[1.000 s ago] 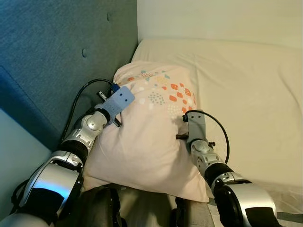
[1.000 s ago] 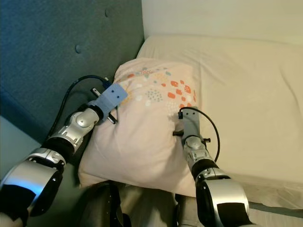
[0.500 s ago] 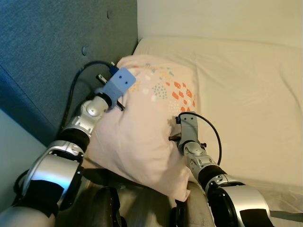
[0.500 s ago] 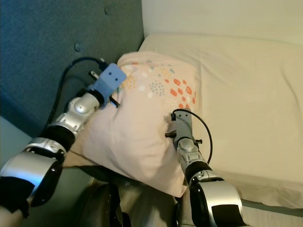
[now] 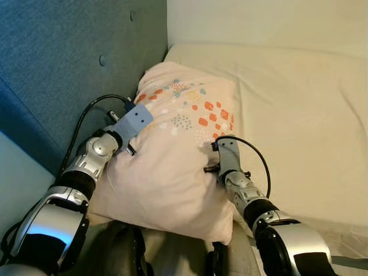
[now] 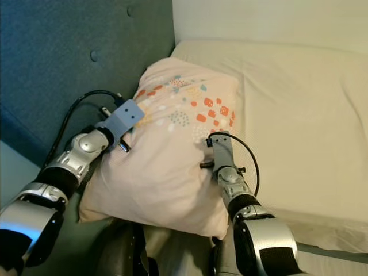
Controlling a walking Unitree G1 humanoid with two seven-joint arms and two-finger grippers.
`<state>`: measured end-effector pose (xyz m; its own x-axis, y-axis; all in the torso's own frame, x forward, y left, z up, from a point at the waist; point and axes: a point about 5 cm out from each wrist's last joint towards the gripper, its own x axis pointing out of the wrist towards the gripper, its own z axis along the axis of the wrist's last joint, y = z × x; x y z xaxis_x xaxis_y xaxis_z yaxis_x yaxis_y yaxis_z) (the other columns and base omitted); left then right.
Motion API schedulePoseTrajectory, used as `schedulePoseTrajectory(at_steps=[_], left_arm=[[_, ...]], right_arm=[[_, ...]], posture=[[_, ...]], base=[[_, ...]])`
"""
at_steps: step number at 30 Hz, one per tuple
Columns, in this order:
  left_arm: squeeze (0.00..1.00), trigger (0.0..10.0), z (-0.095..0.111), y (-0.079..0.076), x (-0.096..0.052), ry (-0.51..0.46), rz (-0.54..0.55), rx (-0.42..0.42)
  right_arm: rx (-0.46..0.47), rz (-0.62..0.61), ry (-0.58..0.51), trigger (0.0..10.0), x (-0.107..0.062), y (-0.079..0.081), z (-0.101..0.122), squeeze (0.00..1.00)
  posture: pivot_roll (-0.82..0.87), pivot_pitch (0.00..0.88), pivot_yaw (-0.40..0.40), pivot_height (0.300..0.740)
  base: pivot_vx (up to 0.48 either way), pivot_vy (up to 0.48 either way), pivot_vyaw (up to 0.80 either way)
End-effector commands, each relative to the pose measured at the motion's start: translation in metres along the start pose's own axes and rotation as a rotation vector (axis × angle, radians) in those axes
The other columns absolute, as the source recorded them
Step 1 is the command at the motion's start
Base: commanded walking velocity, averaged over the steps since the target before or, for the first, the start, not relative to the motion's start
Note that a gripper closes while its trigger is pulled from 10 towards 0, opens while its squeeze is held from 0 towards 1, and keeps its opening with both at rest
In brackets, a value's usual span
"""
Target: Clean up the room
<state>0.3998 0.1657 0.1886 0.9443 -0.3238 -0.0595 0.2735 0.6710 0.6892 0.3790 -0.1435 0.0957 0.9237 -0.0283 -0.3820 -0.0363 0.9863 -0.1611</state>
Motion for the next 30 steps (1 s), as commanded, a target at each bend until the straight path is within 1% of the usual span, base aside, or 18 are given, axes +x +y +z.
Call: schedulePoseTrajectory(at_steps=[1,2,4,5,6,7,8,14,18,19,20,21,22,23,25,26,28,30], left_arm=[[0.0,10.0,-0.01,-0.008,-0.004,0.008,0.004,0.013],[0.0,10.0,-0.005,-0.009,-0.004,-0.025,0.032,-0.041],[0.0,10.0,-0.002,-0.009,-0.003,-0.042,0.043,-0.065],[0.0,10.0,0.0,-0.008,-0.001,-0.05,0.047,-0.095],[0.0,10.0,0.002,-0.007,0.0,-0.054,0.049,-0.13],[0.0,10.0,0.003,-0.007,0.001,-0.056,0.048,-0.154],[1.0,10.0,0.006,-0.006,0.002,-0.064,0.048,-0.176],[1.0,10.0,0.01,-0.006,0.003,-0.082,0.016,-0.231],[1.0,10.0,0.002,0.0,-0.003,-0.067,0.027,-0.259],[1.0,10.0,-0.002,0.004,-0.006,-0.064,0.045,-0.246],[0.71,10.0,-0.009,0.013,-0.011,-0.062,0.086,-0.219],[0.71,10.0,-0.009,0.013,-0.011,-0.062,0.086,-0.219],[0.0,10.0,-0.012,0.02,-0.015,-0.074,0.103,-0.223],[0.0,10.0,-0.012,0.02,-0.015,-0.074,0.103,-0.223],[0.0,10.0,-0.017,0.038,-0.025,-0.113,0.14,-0.277],[0.0,10.0,-0.017,0.038,-0.025,-0.113,0.14,-0.277],[0.0,10.0,-0.022,0.054,-0.039,-0.169,0.146,-0.35],[0.0,10.0,-0.023,0.056,-0.045,-0.201,0.123,-0.372]], right_arm=[[0.004,-0.023,0.014,10.0,0.0,-0.008,-0.002,0.0],[0.014,-0.032,0.011,10.0,0.0,-0.012,-0.002,0.0],[0.025,-0.031,0.009,10.0,0.0,-0.013,-0.003,0.0],[0.037,-0.031,0.007,10.0,0.0,-0.013,-0.003,0.08],[0.051,-0.031,0.008,10.0,0.0,-0.013,-0.004,0.79],[0.06,-0.032,0.009,10.0,0.0,-0.014,-0.004,0.79],[0.07,-0.028,0.009,10.0,0.0,-0.013,-0.004,1.0],[0.061,-0.026,-0.003,10.0,0.0,-0.014,-0.002,1.0],[0.011,-0.14,0.004,10.0,-0.001,-0.026,-0.002,1.0],[0.02,-0.179,0.003,10.0,-0.001,-0.03,-0.002,0.61],[0.05,-0.23,-0.017,10.0,-0.002,-0.034,-0.002,0.0],[0.05,-0.23,-0.017,10.0,-0.002,-0.034,-0.002,0.0],[0.055,-0.256,-0.042,10.0,-0.003,-0.035,-0.001,0.0],[0.055,-0.256,-0.042,10.0,-0.003,-0.035,-0.001,0.0],[0.049,-0.35,-0.115,10.0,-0.007,-0.043,0.001,0.0],[0.049,-0.35,-0.115,10.0,-0.007,-0.043,0.001,0.0],[0.031,-0.441,-0.184,10.0,-0.02,-0.052,-0.005,0.0],[0.019,-0.471,-0.208,10.0,-0.028,-0.055,-0.009,0.0]], posture=[[0.05,0.345,-0.024,0.595],[0.05,0.343,-0.023,0.595],[0.05,0.343,-0.023,0.595],[0.05,0.343,-0.023,0.595],[0.05,0.34,-0.019,0.595],[0.05,0.34,-0.019,0.595],[0.05,0.335,-0.014,0.595],[0.04,0.31,-0.01,0.595],[0.02,0.276,-0.016,0.595],[0.02,0.264,-0.02,0.595],[0.01,0.25,-0.022,0.595],[0.01,0.25,-0.022,0.595],[0.0,0.238,-0.021,0.595],[0.0,0.238,-0.021,0.595],[0.0,0.219,-0.018,0.595],[0.0,0.219,-0.018,0.595],[-0.02,0.197,-0.01,0.595],[-0.02,0.191,-0.004,0.595]], base=[[0.0,0.0,0.0],[0.0,0.0,0.0],[0.0,0.0,0.0],[0.0,0.0,0.0],[0.0,0.0,0.0],[0.0,0.0,0.0],[0.0,0.0,0.0],[0.0,0.0,0.0],[0.0,0.0,0.0],[0.0,0.0,0.0],[0.0,0.0,0.0],[0.0,0.0,0.0],[0.0,0.0,0.0],[0.0,0.0,0.0],[0.0,0.0,0.0],[0.0,0.0,0.0],[0.0,0.0,0.0],[0.0,0.0,0.0]])
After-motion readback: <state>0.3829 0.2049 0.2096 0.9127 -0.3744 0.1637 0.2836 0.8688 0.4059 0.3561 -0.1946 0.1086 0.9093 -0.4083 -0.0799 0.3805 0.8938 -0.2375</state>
